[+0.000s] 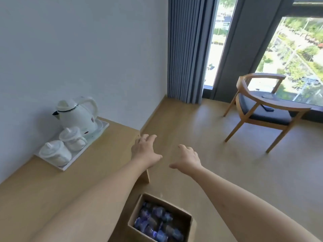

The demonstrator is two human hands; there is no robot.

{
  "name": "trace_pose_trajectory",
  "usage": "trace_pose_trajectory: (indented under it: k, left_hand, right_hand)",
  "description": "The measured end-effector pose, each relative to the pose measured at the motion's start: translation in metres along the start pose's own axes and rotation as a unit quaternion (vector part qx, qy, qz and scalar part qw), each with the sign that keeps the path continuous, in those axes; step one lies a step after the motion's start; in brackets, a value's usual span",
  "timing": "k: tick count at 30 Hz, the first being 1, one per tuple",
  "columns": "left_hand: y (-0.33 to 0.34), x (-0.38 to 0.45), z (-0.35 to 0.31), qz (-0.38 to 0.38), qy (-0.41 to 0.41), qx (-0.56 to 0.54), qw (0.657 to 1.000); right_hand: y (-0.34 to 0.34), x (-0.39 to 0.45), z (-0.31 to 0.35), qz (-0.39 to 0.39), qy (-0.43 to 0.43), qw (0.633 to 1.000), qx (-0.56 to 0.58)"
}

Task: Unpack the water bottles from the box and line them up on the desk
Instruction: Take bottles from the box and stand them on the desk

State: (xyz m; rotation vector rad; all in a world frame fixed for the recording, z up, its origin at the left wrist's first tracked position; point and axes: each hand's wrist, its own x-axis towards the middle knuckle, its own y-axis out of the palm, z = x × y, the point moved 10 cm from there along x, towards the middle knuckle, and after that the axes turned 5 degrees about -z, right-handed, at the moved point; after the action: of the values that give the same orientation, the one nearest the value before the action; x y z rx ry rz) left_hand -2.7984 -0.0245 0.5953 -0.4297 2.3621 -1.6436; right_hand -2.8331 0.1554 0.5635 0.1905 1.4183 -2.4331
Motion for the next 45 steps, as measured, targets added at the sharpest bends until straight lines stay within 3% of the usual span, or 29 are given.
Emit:
trace_pose_trajectory:
  k: [10,20,28,32,36,39,45]
  left_hand:
    - [0.204,0.020,0.047,0.173,0.019,0.004,0.985]
    - [0.448,-0.040,0.180,0.317,-0.049,0.027,0.947]
    - [0.628,-0.080,0.280,0.364,-0.094,0.028,0.926]
    - [0.689,-0.088,0.309,0.385,-0.042,0.062,0.920]
    - [0.732,-0.094,0.320,0.418,0.077,0.100,0.900]
    - [0.756,-0.101,0.318,0.442,0.172,0.131,0.871]
    - [0.784,-0.106,0.315,0.467,0.214,0.167,0.841]
  right_hand:
    - [0.145,0.034,-0.111,0.075,0.147,0.986,0.005]
    - [0.400,0.028,-0.237,0.211,0.236,0.949,0.009]
    - [0.593,0.046,-0.332,0.267,0.245,0.932,0.002]
    - [0.659,0.060,-0.361,0.270,0.231,0.934,-0.038]
    - [0.685,0.085,-0.391,0.227,0.205,0.946,-0.107]
    - [0.702,0.104,-0.411,0.243,0.184,0.936,-0.174]
    - [0.723,0.113,-0.430,0.214,0.209,0.939,-0.171]
